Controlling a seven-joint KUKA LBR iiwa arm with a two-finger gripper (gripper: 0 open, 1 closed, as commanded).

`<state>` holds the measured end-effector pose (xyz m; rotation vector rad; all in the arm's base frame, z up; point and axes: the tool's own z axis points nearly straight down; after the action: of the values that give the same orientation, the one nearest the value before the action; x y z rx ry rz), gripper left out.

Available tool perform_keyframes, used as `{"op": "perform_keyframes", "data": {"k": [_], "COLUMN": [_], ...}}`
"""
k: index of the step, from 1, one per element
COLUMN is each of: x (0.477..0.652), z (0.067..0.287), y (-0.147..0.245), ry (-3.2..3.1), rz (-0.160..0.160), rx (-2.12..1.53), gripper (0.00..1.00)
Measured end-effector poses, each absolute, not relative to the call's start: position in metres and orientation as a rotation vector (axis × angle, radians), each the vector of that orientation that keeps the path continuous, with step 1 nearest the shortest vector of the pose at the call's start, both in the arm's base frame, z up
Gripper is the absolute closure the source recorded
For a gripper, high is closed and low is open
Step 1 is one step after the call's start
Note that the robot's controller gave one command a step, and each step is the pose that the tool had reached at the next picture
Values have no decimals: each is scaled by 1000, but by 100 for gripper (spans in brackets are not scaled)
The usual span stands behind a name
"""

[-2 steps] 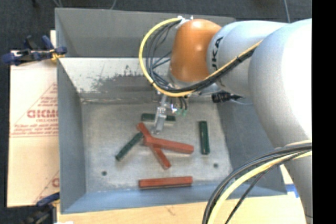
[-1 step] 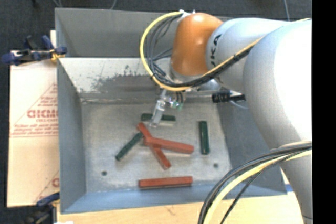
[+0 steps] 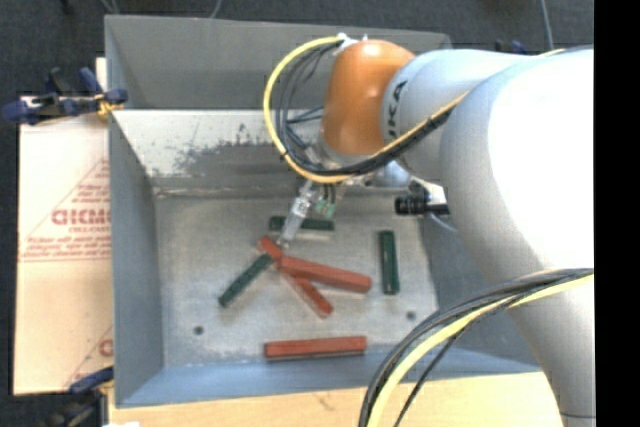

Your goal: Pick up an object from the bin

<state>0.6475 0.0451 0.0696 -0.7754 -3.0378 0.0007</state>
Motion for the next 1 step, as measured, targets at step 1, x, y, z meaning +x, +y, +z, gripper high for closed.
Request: {"op": "perform_keyframes", "data": {"k": [1], "x": [647], "z": [70], "y": [44], "ry": [-3041], "rz": [4], "rx": [-769], "gripper": [0]}}
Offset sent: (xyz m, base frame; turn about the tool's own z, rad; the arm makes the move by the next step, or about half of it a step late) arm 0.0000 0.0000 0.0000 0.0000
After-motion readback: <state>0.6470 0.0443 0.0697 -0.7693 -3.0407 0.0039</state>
